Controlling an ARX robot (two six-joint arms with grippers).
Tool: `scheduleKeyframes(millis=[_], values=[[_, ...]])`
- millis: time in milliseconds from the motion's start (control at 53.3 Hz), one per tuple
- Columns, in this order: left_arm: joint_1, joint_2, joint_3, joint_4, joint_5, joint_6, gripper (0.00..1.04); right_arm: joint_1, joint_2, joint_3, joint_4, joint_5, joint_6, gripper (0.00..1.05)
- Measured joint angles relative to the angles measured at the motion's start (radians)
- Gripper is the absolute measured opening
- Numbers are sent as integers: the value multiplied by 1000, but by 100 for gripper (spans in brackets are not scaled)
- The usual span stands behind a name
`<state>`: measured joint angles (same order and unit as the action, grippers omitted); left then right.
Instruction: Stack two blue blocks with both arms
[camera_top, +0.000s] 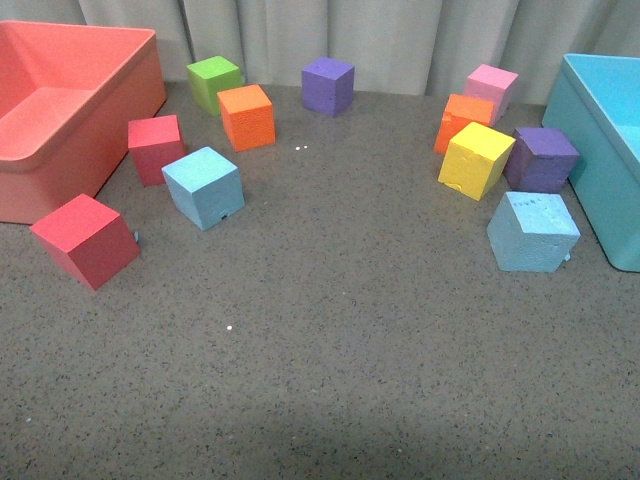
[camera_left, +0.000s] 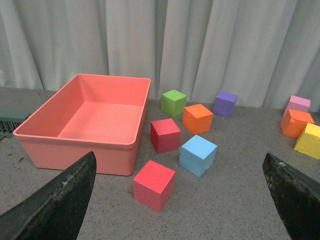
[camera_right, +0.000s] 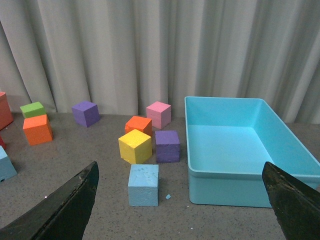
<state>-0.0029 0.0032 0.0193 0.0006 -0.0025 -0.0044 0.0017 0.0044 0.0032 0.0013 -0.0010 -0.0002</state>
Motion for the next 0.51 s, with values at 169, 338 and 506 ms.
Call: scheduleKeyframes(millis=[169,338,506], values=[[0,0,0,0,0,0,98,0,0,0,0,0,0,95],[0,0,0,0,0,0,98,0,0,0,0,0,0,95],[0,0,0,0,0,0,98,0,0,0,0,0,0,95]])
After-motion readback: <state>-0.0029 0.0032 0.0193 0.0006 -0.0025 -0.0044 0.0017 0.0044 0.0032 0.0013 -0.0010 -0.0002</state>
